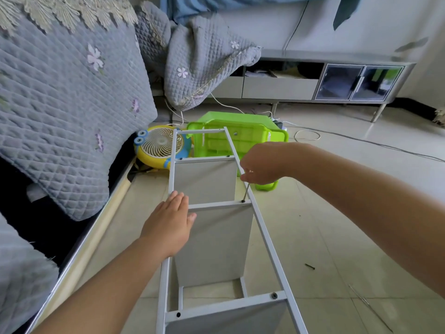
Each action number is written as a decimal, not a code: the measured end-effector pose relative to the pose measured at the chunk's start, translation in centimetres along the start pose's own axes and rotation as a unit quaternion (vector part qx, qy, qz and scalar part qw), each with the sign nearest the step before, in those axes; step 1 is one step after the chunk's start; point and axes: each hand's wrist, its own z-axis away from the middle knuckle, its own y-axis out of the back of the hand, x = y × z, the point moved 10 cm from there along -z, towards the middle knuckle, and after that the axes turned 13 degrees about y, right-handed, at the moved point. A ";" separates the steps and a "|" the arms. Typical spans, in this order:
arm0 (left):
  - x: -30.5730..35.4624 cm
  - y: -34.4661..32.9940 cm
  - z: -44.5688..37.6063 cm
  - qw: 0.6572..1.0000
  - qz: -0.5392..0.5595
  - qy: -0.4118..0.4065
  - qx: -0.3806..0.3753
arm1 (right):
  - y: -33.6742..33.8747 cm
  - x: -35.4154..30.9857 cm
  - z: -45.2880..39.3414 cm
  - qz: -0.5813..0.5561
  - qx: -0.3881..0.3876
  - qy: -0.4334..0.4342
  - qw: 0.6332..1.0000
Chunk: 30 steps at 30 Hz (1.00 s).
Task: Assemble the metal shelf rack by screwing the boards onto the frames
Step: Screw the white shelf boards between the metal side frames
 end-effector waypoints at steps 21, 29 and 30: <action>0.4 0.1 0.7 1.000 0.018 -0.018 0.014 | 0.9 -0.6 -1.1 0.022 -0.034 -0.036 0.999; -0.6 2.2 1.3 0.991 0.090 0.032 0.096 | -0.2 1.1 -0.5 -0.112 -0.114 -0.142 0.977; -1.2 3.4 1.8 0.983 0.114 0.044 0.136 | 0.5 1.0 -0.5 -0.088 -0.087 -0.138 0.983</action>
